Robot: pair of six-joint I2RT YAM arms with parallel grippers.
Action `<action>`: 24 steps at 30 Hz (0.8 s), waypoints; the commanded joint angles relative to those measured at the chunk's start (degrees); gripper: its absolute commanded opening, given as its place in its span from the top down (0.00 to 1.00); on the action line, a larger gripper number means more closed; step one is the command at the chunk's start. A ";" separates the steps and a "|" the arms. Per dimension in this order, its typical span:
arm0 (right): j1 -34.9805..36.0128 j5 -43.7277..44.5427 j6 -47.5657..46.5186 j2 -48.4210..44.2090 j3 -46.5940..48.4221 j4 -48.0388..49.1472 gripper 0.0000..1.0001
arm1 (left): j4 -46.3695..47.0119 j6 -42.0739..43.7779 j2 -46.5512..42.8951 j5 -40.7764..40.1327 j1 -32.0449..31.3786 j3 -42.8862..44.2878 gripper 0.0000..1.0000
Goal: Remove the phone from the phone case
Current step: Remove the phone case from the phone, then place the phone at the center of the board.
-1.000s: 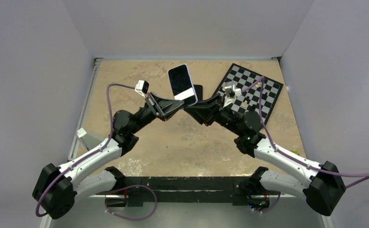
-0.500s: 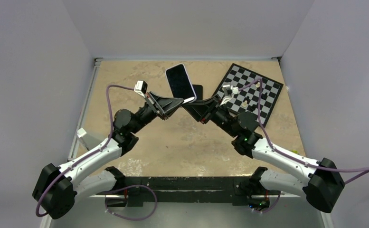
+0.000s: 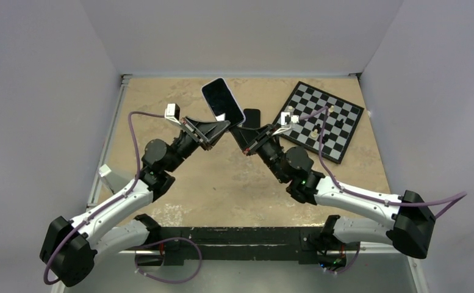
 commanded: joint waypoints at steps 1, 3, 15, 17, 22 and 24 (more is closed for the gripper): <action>-1.47 21.10 3.52 0.01 -1.75 -5.34 1.00 | 0.87 4.21 -6.08 6.95 -2.13 3.86 1.00; -1.43 21.95 3.47 -0.38 -2.43 -7.09 1.00 | -0.19 4.80 -7.06 5.80 -2.12 3.71 1.00; -1.48 25.49 3.99 0.33 -8.84 -5.51 1.00 | 1.65 0.17 -7.94 1.96 -2.11 4.12 1.00; -1.47 24.24 1.91 0.17 -8.75 -4.49 1.00 | 1.54 0.96 -8.19 1.84 -2.15 4.38 1.00; -1.49 21.38 -0.96 -2.98 -8.23 -8.17 1.00 | -2.49 5.74 -7.40 5.96 -2.17 6.06 1.00; -1.63 20.55 -1.77 -5.31 -8.59 -11.22 1.00 | -5.05 9.37 -7.42 7.66 -2.18 6.18 1.00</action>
